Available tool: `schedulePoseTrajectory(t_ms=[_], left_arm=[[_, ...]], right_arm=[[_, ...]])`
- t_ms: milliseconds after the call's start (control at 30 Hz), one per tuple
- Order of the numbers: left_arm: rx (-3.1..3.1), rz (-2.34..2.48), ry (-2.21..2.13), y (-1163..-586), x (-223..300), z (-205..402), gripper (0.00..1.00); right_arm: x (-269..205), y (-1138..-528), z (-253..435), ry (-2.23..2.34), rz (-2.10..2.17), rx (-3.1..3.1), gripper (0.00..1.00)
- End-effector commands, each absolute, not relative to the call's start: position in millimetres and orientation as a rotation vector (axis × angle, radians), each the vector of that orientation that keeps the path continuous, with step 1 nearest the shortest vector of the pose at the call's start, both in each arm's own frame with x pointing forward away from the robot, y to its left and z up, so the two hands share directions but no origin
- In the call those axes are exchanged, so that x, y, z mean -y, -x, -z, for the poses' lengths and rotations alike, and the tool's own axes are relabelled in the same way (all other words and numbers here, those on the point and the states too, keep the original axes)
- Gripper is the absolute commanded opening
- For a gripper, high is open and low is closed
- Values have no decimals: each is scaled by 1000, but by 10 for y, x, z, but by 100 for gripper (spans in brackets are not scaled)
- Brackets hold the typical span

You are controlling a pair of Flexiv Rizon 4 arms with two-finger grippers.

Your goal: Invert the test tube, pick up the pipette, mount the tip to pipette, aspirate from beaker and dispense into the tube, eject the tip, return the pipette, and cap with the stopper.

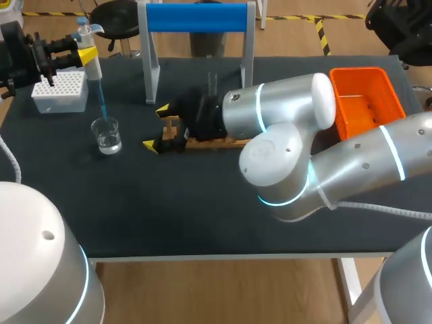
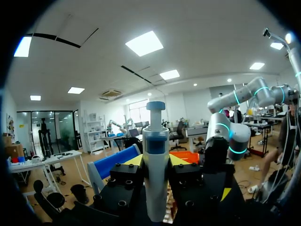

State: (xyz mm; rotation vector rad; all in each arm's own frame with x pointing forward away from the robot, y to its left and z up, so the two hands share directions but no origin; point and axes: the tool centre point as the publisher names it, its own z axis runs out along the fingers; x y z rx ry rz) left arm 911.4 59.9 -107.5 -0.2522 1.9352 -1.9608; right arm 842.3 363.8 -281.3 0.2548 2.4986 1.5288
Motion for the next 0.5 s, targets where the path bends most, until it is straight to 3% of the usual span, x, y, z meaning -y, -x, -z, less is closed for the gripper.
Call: schedulePoseTrajectory(t_ms=[33,500], left_arm=[[-1933,1962,250,-9104,-602,1076,0],[-1933,1962,250,-9104,-602,1076,0]], right_arm=[[-3746,-8429,2936,-282,-1507,-2481,100],[-3755,-8494,3113,-334,-1472,-2486,100]])
